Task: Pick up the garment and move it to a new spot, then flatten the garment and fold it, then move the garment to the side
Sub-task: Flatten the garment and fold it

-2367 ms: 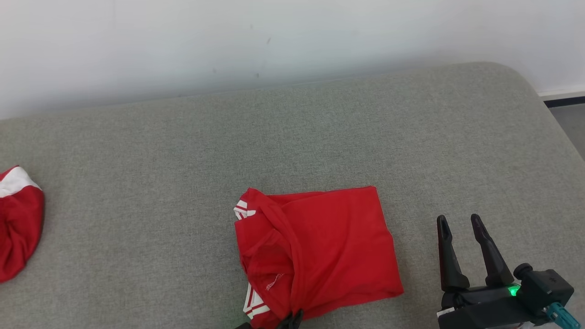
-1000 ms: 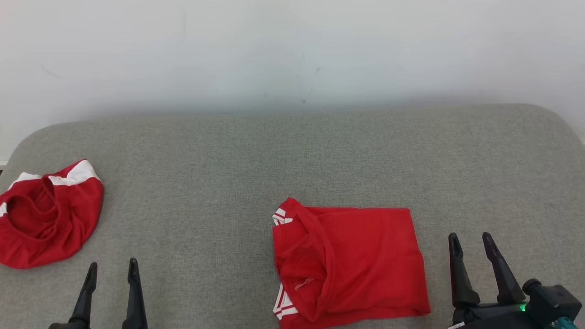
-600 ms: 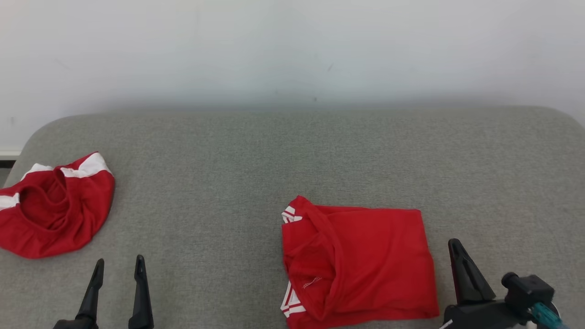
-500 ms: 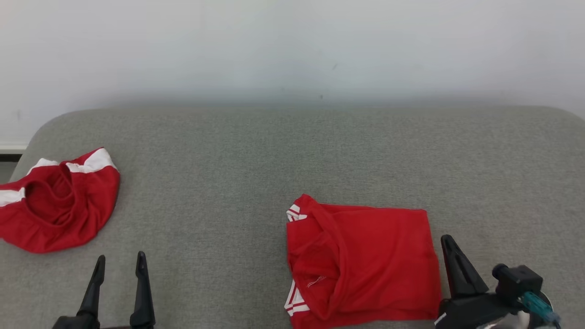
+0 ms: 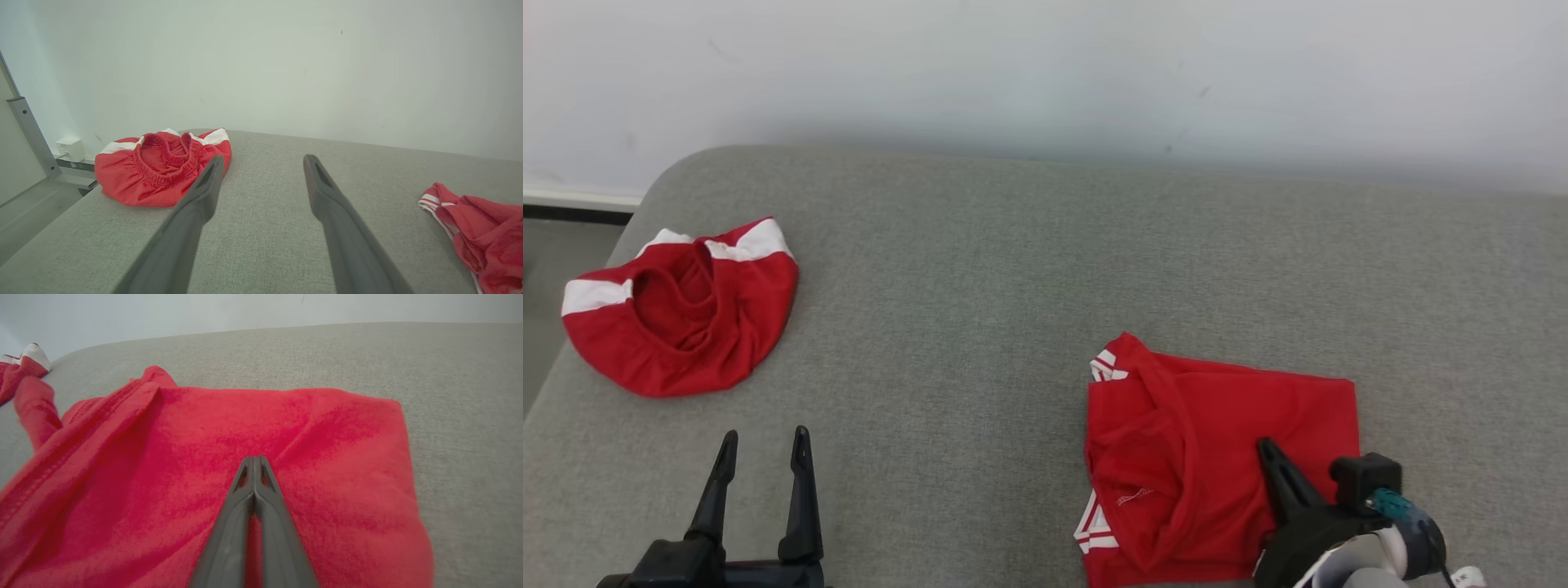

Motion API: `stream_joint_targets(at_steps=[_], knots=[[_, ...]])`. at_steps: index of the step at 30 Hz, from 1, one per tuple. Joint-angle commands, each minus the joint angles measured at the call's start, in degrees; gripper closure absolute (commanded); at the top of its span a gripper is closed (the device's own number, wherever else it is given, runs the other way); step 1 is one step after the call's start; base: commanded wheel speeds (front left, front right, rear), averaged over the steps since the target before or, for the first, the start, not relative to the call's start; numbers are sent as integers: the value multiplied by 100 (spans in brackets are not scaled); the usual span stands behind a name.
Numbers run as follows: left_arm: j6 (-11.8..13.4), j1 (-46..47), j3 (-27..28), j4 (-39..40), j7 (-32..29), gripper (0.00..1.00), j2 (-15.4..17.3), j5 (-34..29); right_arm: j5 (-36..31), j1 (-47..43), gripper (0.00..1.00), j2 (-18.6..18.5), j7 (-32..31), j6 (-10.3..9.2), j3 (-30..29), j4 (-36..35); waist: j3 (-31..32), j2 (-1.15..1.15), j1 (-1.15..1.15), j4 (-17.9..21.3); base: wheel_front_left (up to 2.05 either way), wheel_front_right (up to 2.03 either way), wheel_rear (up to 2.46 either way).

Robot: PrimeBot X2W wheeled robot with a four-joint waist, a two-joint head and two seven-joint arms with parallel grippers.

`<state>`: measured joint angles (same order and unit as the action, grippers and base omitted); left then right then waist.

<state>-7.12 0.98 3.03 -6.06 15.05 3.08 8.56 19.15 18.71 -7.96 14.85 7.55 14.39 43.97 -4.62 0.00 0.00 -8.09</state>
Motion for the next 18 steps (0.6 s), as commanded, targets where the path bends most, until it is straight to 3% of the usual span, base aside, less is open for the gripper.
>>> stream_joint_targets(at_steps=[1, 8, 18], knots=[[-23, 71, 6, -14, 17, 0, -13, -19, 41, 79, 100, 64, 28, -15, 40, 117, -75, 0, 0, -121, 0, 0, 0], [-39, 166, -6, -42, 17, 0, -19, 2, 28, 290, 100, 365, 26, -15, 200, 355, -150, 0, 0, -241, 0, 0, 0], [-30, 278, -88, -49, 17, 0, -20, 76, 264, 231, 100, 513, 28, -15, 678, -206, -241, 0, 0, -351, 0, 0, 0]])
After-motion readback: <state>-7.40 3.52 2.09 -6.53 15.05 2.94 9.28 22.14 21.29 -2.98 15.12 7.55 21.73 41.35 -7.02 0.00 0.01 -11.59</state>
